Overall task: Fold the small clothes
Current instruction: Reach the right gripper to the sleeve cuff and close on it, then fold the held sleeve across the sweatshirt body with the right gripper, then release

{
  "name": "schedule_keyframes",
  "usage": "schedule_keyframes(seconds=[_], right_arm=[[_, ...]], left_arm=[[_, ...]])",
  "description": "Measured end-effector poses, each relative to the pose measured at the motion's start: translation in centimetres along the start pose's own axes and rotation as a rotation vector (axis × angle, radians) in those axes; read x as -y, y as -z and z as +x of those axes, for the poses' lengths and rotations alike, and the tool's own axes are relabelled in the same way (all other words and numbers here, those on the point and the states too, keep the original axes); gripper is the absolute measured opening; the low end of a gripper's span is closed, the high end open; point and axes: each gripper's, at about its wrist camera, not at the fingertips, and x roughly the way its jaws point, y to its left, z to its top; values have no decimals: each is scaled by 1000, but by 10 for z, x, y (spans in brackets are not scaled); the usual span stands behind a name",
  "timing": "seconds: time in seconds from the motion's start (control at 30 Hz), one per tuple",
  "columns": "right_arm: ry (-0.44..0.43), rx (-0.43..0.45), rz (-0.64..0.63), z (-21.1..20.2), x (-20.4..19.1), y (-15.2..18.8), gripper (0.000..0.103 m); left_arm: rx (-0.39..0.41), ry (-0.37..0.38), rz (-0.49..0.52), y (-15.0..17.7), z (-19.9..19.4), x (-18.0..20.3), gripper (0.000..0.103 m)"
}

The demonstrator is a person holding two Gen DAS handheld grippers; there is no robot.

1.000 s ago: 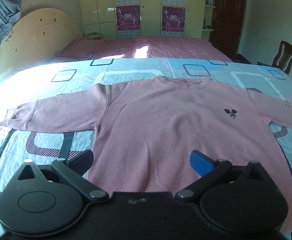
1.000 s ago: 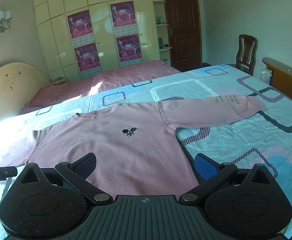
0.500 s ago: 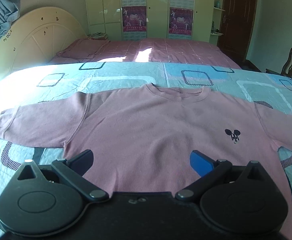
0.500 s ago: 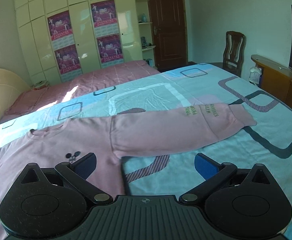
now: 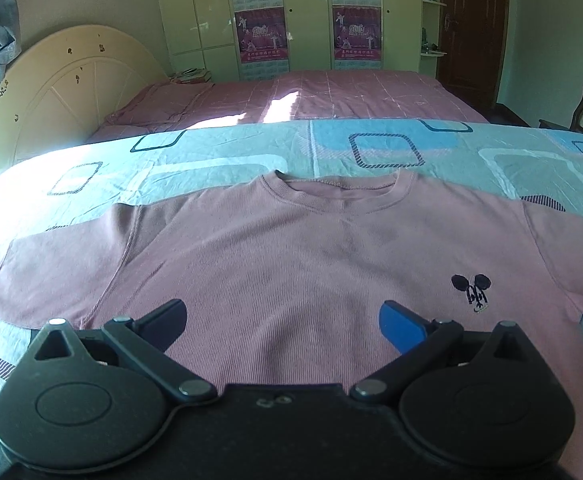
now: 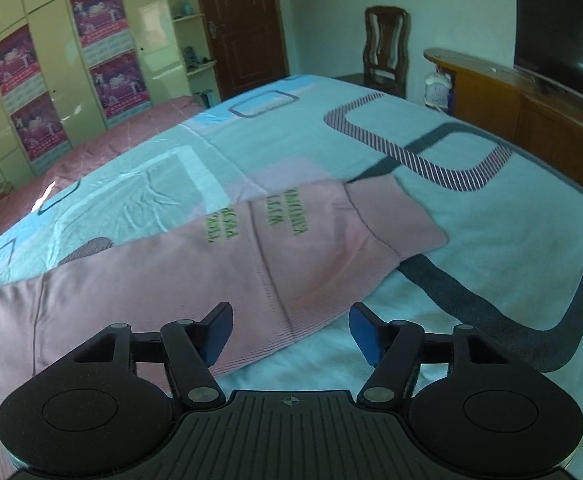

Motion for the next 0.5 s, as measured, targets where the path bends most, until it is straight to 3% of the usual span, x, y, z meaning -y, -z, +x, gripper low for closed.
schedule_keyframes(seconds=[0.23, 0.3, 0.33, 0.37, 0.4, 0.5], right_arm=[[37, 6, 89, 28, 26, -12, 63], [45, 14, 96, 34, 30, -16, 36], [47, 19, 104, 35, 32, -17, 28], [45, 20, 113, 36, 33, -18, 12], [39, 20, 118, 35, 34, -19, 6], [26, 52, 104, 28, 28, -21, 4]], left_arm=[[-21, 0, -9, -3, 10, -1, 101], [-36, -5, -19, -4, 14, -3, 101], [-44, -12, -22, -4, 17, -4, 101], [-52, -15, -23, -5, 18, -5, 101], [-56, -15, -22, -6, 20, -6, 101], [-50, -4, -19, -8, 22, -9, 96]])
